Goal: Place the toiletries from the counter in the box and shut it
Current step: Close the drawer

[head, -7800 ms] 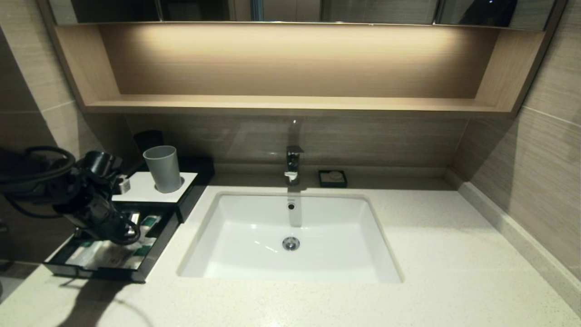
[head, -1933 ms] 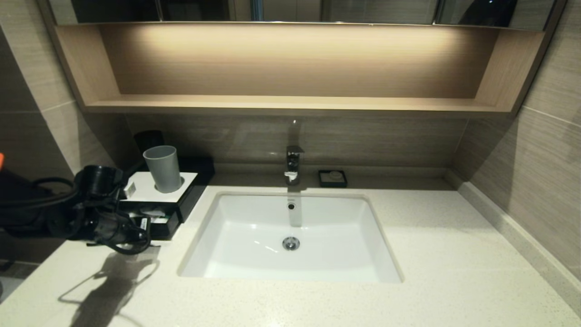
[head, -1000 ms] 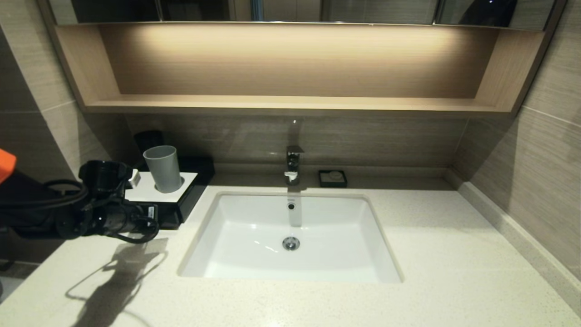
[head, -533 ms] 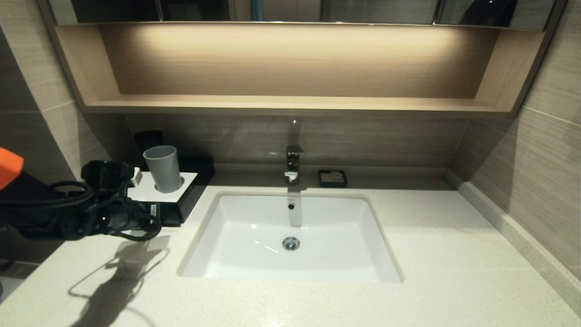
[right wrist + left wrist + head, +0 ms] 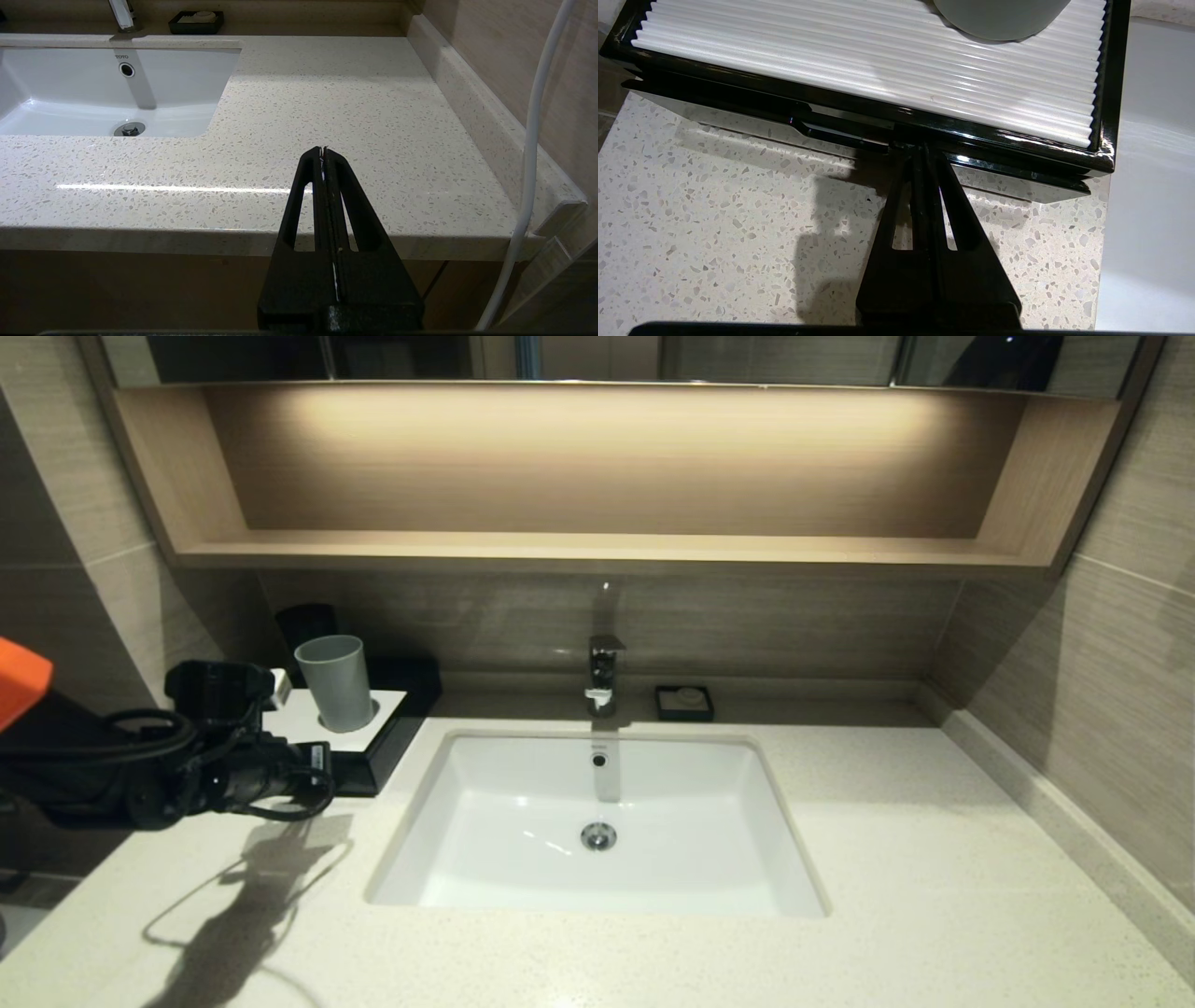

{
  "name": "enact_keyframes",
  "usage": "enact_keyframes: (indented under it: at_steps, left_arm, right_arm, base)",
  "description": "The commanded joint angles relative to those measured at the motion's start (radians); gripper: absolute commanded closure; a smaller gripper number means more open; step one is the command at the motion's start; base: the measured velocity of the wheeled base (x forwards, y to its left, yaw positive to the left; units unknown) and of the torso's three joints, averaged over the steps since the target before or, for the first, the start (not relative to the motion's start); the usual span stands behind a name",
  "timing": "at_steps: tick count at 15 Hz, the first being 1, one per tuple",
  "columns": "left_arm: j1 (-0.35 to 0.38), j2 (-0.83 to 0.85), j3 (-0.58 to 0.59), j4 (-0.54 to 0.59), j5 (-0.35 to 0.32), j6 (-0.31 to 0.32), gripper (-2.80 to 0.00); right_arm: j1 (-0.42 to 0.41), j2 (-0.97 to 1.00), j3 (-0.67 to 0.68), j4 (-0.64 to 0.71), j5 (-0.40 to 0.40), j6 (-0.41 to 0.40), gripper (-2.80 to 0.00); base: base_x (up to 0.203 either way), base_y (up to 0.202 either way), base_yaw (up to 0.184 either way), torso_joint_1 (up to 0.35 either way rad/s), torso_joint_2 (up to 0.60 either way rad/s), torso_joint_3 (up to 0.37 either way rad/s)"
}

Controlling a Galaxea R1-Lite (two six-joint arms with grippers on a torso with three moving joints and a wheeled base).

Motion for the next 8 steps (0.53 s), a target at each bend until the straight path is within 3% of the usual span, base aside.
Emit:
enact_keyframes:
  at_steps: [1,8]
  left_arm:
    - [0.0,0.006,-0.001,-0.011,0.0,0.001,0.0]
    - [0.001,0.029,-0.001,-0.07,0.0,0.0,0.0]
  right_arm:
    - [0.0,-0.002,0.0,0.0,0.0,-0.001,0.0]
    - [0.0,-0.002,0.002,0.0,0.0,-0.001,0.0]
  base:
    - [0.0,0.0,0.0,0.0,0.0,0.0]
    - [0.0,0.0,0.0,0.0,0.0,0.0]
